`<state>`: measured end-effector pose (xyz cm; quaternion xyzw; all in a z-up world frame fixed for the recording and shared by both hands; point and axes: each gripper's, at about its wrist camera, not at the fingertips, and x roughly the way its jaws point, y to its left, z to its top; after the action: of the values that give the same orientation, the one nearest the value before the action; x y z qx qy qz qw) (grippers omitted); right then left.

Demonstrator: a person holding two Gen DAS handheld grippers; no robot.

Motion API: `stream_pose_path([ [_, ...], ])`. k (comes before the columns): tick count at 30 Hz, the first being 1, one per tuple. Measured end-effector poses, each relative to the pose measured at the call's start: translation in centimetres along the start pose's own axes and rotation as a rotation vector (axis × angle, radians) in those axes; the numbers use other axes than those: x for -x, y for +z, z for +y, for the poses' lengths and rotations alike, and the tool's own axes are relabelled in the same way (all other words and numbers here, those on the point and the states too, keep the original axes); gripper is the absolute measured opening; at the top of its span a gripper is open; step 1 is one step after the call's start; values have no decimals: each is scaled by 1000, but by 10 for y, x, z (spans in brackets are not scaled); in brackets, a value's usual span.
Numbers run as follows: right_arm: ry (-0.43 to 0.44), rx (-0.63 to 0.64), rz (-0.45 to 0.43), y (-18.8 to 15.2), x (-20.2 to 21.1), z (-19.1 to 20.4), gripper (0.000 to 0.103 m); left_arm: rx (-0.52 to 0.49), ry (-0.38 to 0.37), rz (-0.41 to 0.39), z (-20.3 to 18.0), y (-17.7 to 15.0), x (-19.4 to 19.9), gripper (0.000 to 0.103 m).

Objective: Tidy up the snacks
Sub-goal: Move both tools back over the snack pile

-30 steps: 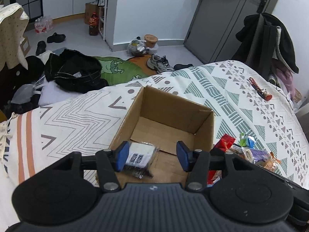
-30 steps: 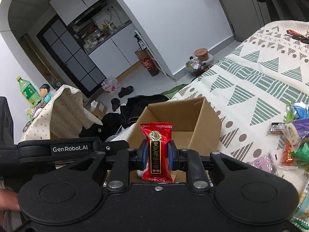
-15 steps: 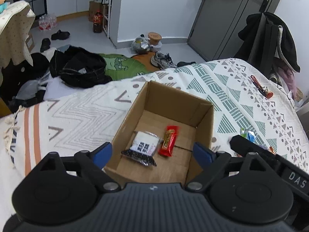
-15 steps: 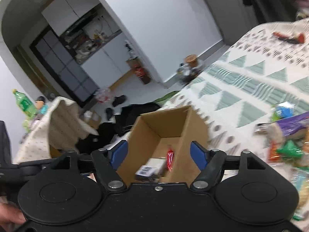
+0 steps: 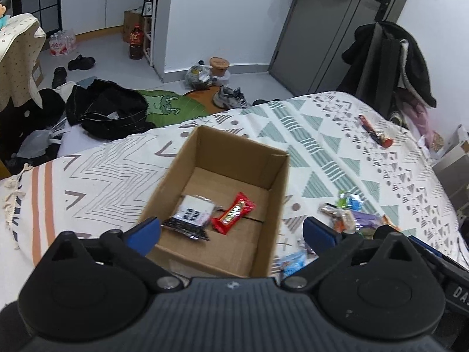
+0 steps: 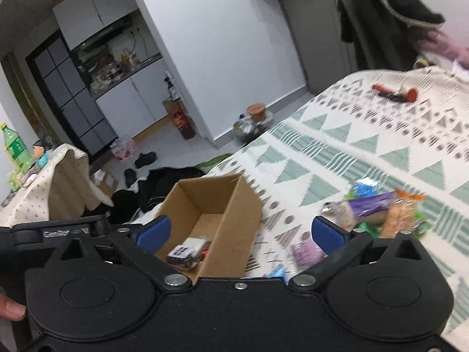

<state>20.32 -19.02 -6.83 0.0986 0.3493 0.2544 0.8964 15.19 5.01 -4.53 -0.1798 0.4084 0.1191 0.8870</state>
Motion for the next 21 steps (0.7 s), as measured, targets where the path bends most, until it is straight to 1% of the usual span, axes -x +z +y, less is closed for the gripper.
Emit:
stream_pose_path([
  [3, -50, 23, -28, 2, 10, -6, 103, -7, -23, -5, -9, -3, 5, 103],
  [9, -93, 35, -79, 1, 28, -20, 103, -17, -64, -17, -23, -8, 11, 103],
  [13, -97, 48, -88, 4, 37, -27, 103, -30, -87, -29, -32, -11, 14, 103],
  [18, -82, 64, -86, 6, 50, -36, 103, -28, -94, -42, -42, -12, 14, 103],
  [21, -86, 80, -90, 6, 55, -42, 103, -41, -102, -33, -48, -16, 12, 103],
])
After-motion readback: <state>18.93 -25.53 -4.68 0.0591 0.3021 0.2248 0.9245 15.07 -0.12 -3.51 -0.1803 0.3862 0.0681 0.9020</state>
